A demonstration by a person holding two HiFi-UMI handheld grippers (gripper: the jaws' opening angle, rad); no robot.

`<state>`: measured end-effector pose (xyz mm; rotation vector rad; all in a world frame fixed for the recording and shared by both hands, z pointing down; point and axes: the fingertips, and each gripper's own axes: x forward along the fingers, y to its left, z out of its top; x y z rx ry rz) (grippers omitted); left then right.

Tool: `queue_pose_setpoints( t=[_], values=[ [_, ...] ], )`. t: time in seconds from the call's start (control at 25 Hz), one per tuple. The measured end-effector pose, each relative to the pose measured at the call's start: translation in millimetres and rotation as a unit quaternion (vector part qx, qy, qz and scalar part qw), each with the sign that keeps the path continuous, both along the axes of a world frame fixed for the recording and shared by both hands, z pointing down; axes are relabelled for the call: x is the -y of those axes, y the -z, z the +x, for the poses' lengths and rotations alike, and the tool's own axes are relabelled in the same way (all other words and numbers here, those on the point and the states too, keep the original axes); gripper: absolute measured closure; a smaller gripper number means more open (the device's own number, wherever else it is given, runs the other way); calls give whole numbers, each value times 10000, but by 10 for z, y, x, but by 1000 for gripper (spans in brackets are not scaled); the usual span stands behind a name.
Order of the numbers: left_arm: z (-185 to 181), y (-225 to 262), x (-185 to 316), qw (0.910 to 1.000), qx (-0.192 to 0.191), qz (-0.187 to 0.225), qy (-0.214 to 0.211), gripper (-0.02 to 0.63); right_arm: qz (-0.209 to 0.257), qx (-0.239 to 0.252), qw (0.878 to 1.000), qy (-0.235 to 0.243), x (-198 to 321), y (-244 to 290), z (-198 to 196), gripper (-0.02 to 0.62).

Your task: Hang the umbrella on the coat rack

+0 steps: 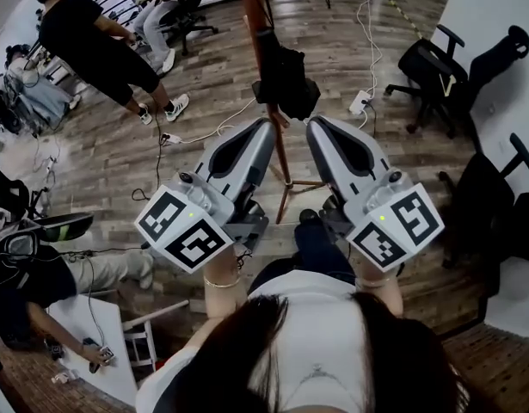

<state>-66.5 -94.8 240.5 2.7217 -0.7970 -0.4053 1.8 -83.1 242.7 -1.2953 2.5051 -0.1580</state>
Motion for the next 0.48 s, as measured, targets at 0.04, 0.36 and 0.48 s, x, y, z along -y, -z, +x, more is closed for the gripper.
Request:
queue_pose_setpoints(
  t=[0.04,0.36,0.48],
  values=[
    [1,-4,-24,10000,-5,2,-18,595,-16,13,10000,-23,-28,-4,11,560],
    [-56,-21,-231,9999,-34,11,-96,595,-70,160,9998,-64,-238,17,-12,560],
    [-87,-7,-283,9999,-62,9,-99,595,-60,153,9998,-92,-298,50,-34,560]
  ],
)
